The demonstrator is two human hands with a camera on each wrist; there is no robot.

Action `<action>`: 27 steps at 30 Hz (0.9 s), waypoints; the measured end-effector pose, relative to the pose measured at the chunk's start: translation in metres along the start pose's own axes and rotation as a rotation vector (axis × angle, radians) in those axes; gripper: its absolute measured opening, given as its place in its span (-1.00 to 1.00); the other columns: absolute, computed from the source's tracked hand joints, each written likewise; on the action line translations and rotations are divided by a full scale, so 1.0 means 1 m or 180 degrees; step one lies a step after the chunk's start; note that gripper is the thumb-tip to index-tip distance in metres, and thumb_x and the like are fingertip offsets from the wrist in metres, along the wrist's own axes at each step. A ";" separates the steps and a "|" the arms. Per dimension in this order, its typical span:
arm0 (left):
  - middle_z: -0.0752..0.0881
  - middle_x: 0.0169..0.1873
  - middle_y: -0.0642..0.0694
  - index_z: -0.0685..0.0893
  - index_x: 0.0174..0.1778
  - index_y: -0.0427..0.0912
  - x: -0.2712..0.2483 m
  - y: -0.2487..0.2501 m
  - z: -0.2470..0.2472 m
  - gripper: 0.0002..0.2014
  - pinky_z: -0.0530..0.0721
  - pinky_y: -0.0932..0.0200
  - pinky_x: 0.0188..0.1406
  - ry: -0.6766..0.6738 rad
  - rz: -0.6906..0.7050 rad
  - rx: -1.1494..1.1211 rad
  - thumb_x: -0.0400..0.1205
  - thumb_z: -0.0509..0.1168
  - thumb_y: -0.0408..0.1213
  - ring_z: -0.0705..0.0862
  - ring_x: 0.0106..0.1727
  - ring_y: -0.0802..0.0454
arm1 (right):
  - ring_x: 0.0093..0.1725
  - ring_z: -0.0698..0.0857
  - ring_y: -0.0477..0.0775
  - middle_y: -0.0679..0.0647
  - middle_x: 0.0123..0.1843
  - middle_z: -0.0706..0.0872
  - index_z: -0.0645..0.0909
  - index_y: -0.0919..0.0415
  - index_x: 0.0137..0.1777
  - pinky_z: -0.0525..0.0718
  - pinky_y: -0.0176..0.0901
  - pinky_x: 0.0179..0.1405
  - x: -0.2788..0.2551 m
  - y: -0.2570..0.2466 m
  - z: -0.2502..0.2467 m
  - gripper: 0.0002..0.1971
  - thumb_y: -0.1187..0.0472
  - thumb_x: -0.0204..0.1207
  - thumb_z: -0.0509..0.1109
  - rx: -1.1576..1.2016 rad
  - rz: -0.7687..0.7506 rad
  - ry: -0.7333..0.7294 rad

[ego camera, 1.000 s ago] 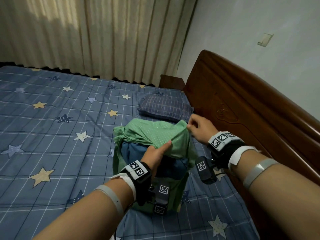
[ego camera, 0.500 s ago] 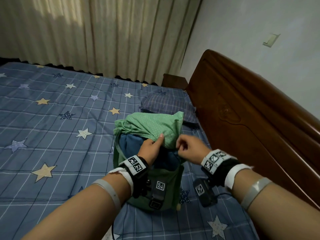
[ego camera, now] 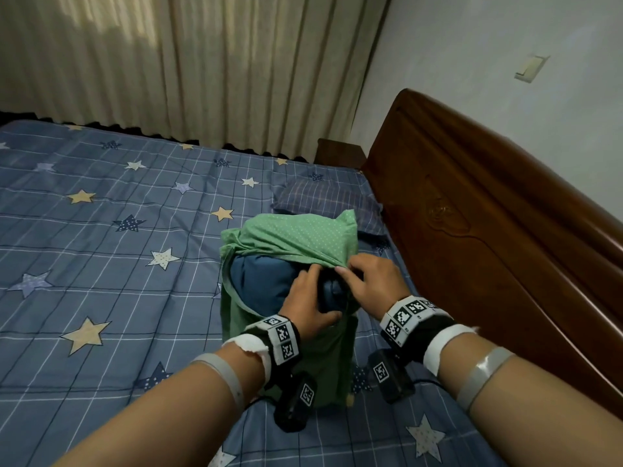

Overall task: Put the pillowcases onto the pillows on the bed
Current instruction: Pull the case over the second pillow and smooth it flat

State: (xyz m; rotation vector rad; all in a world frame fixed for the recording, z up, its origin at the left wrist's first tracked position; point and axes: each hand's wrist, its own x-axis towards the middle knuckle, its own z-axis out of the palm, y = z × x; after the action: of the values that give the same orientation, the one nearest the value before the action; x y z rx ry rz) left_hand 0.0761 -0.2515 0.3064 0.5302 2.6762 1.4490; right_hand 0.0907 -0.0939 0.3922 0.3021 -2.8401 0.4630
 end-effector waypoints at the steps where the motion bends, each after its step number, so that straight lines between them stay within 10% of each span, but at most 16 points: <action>1: 0.49 0.12 -0.12 0.43 0.23 -0.06 0.001 0.000 0.002 -0.36 0.60 -0.15 0.20 0.0102 -0.0081 0.0195 0.30 0.54 -0.03 0.52 0.23 -0.17 | -0.33 0.58 0.09 -0.03 -0.38 0.56 0.49 0.12 -0.35 0.53 0.00 -0.36 0.000 -0.004 -0.001 -0.65 -0.06 0.60 0.33 0.0012 -0.0100 -0.0044; 7: 0.65 0.13 -0.22 0.75 0.07 -0.09 0.010 0.011 -0.005 -0.63 0.64 -0.11 0.08 0.0374 -0.0871 0.1511 0.49 0.38 0.07 0.57 0.26 -0.30 | -0.41 0.51 0.02 0.03 -0.46 0.50 0.43 0.15 -0.36 0.45 -0.03 -0.37 -0.004 -0.014 -0.002 -0.64 0.02 0.64 0.29 0.0594 -0.0192 -0.0345; 11: 0.79 -0.02 -0.22 0.75 0.01 -0.15 0.016 0.016 -0.008 -0.70 0.69 -0.01 -0.10 0.0465 -0.0989 0.1063 0.50 0.35 -0.05 0.75 0.03 -0.32 | -0.37 0.55 0.11 0.15 -0.41 0.56 0.47 0.21 -0.29 0.54 0.06 -0.32 0.000 -0.014 -0.006 -0.66 0.01 0.66 0.25 0.0943 -0.0017 -0.0370; 17: 0.60 0.25 -0.28 0.64 0.32 -0.08 0.013 0.021 0.010 -0.37 0.56 -0.06 0.43 -0.0307 -0.0691 -0.1372 0.30 0.44 -0.03 0.61 0.31 -0.17 | -0.30 0.64 0.20 0.13 -0.37 0.58 0.44 0.13 -0.27 0.69 0.28 -0.23 0.005 -0.001 -0.005 -0.68 -0.06 0.64 0.23 0.0922 0.0308 -0.0513; 22: 0.71 -0.17 -0.38 0.74 0.01 -0.39 0.011 0.030 -0.009 -0.57 0.65 -0.10 0.10 -0.0683 -0.1653 -0.3801 0.44 0.43 -0.07 0.70 -0.09 -0.24 | -0.27 0.62 0.17 0.07 -0.37 0.58 0.49 0.17 -0.25 0.59 0.12 -0.20 0.003 -0.006 0.000 -0.72 0.08 0.67 0.28 0.0604 0.0390 -0.0883; 27: 0.82 -0.28 -0.22 0.79 -0.20 -0.32 0.005 0.020 -0.015 -0.48 0.78 0.03 -0.14 0.0051 -0.1597 -0.3286 0.46 0.51 0.17 0.82 -0.20 -0.15 | -0.15 0.62 0.04 0.08 -0.08 0.57 0.47 0.15 -0.03 0.62 -0.09 -0.14 0.012 0.002 -0.010 -0.69 -0.03 0.52 0.46 0.0958 0.0725 -0.0370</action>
State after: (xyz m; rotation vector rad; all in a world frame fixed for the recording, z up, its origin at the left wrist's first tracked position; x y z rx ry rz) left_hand 0.0736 -0.2521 0.3320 -0.2164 1.4990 2.2563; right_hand 0.0815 -0.0908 0.4039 0.0585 -2.9266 0.9526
